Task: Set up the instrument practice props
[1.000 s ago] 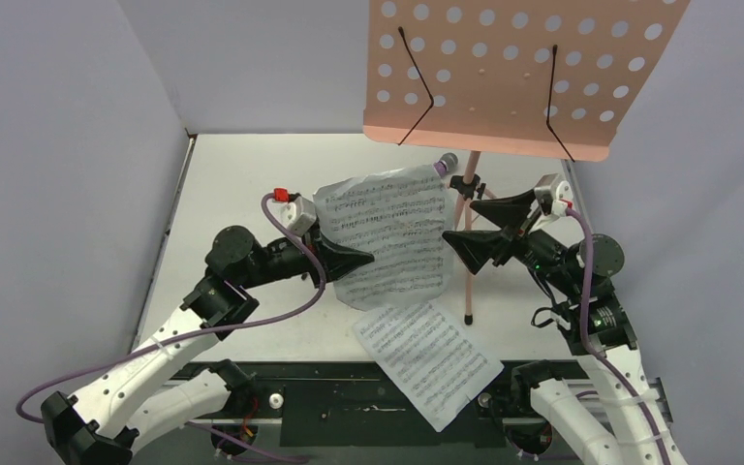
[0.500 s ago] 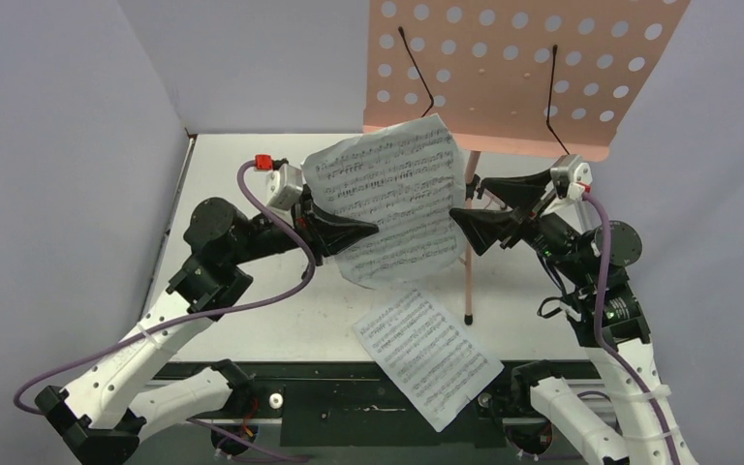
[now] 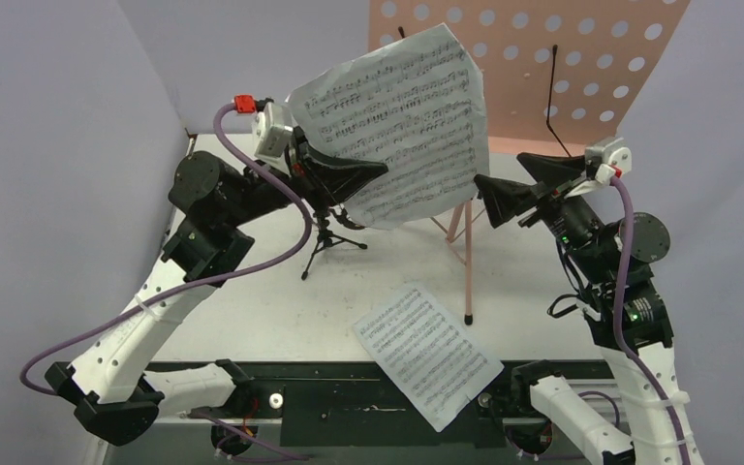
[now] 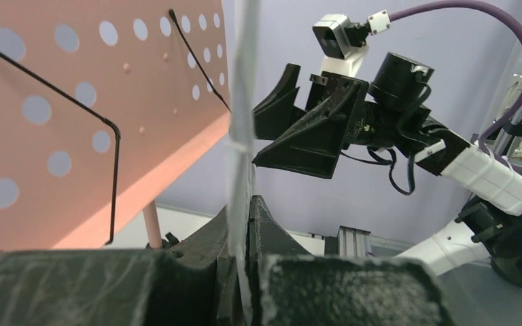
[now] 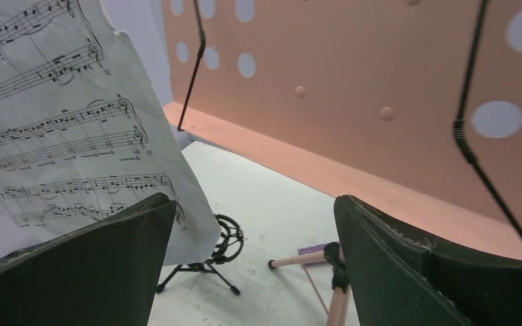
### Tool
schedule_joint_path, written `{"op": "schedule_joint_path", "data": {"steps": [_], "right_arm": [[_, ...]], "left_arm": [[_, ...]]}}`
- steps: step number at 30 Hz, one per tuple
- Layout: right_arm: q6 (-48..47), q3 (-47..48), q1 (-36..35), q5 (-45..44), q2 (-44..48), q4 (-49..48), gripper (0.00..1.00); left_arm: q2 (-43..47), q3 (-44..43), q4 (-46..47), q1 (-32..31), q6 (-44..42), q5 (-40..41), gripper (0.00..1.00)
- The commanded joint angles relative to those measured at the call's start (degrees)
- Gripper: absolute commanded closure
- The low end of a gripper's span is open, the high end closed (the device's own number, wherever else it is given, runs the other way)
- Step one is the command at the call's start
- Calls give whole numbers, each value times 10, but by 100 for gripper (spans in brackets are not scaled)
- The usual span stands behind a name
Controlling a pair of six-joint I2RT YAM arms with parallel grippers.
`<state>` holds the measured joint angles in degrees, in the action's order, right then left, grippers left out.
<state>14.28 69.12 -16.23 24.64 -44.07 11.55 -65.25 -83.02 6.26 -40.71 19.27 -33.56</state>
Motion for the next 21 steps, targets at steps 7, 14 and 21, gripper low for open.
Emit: {"op": "schedule_joint_path", "data": {"steps": [7,14,21], "right_arm": [[-62,71,-4,-179,17,57,10],[-71,82,-5,-212,10,66,8],[-79,134,-4,-82,-55,102,9]], "left_arm": [[-77,-116,30,4,19,15,100],[-115,-177,12,5,18,18,100],[-109,-189,-24,11,-5,26,100]]}}
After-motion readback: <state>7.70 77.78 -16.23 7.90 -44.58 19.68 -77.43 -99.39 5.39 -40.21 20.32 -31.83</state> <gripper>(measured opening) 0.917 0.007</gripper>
